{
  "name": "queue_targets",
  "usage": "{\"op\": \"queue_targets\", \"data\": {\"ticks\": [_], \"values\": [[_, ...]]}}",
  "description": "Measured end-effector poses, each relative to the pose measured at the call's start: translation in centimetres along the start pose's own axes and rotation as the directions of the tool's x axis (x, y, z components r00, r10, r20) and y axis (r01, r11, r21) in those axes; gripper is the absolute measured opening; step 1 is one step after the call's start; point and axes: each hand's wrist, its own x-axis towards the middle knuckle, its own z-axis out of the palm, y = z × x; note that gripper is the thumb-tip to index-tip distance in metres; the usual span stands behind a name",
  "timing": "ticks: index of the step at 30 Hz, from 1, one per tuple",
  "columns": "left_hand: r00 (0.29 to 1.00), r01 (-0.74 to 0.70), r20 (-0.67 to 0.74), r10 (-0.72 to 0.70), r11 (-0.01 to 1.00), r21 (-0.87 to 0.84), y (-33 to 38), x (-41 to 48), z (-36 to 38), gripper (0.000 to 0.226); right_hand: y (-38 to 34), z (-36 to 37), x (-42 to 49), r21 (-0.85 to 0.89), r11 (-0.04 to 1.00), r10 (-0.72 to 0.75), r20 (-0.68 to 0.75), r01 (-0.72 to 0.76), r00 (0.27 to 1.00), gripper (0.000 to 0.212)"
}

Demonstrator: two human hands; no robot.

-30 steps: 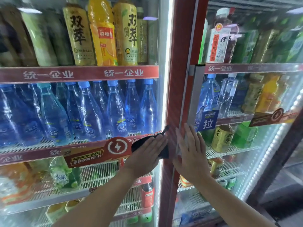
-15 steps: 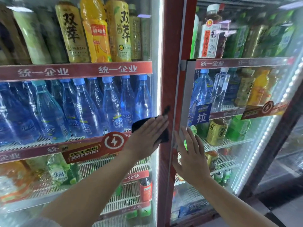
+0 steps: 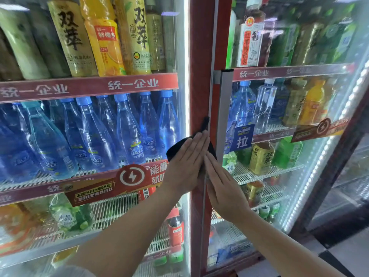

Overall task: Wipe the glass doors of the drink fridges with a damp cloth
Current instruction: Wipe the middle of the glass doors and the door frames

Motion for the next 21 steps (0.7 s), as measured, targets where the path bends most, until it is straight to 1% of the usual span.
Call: {"op": "queue_targets", "data": {"ticks": [3, 6, 8, 10, 14, 17, 21], "values": [[0.998, 0.051, 0.030, -0.050, 0.998, -0.026, 0.7, -0.4, -0.4, 0.078, -0.7, 1.2, 0.8, 0.110, 0.993, 0.055, -0.046, -0.050, 0.997, 0.057], [0.995, 0.067, 0.072, -0.068, 0.998, 0.015, 0.5, -0.6, -1.2, 0.071, -1.1, 2.2, 1.4, 0.138, 0.989, 0.079, -0.140, -0.060, 0.987, 0.056], [0.993, 0.105, 0.058, -0.107, 0.994, 0.024, 0.1, -1.2, -1.9, 0.064, -1.3, 2.7, 2.1, 0.085, 0.996, 0.029, -0.199, -0.013, 0.980, 0.054], [0.988, 0.154, 0.026, -0.154, 0.988, -0.013, -0.5, -2.4, -2.6, 0.064, -1.6, 3.1, 3.3, -0.003, 1.000, -0.018, -0.239, 0.018, 0.971, 0.052], [0.969, 0.244, 0.035, -0.243, 0.970, -0.008, -1.4, -5.2, -3.7, 0.077, -2.0, 3.9, 5.5, -0.156, 0.988, -0.049, -0.333, -0.004, 0.942, 0.051], [0.950, 0.311, 0.043, -0.310, 0.950, -0.006, -2.0, -7.0, -4.7, 0.083, -1.7, 4.1, 6.9, -0.289, 0.957, -0.117, -0.382, 0.001, 0.917, 0.054], [0.914, 0.405, 0.019, -0.405, 0.914, -0.009, -3.1, -8.5, -5.3, 0.084, -1.9, 3.7, 7.8, -0.296, 0.955, -0.159, -0.414, 0.033, 0.896, 0.054]]}}
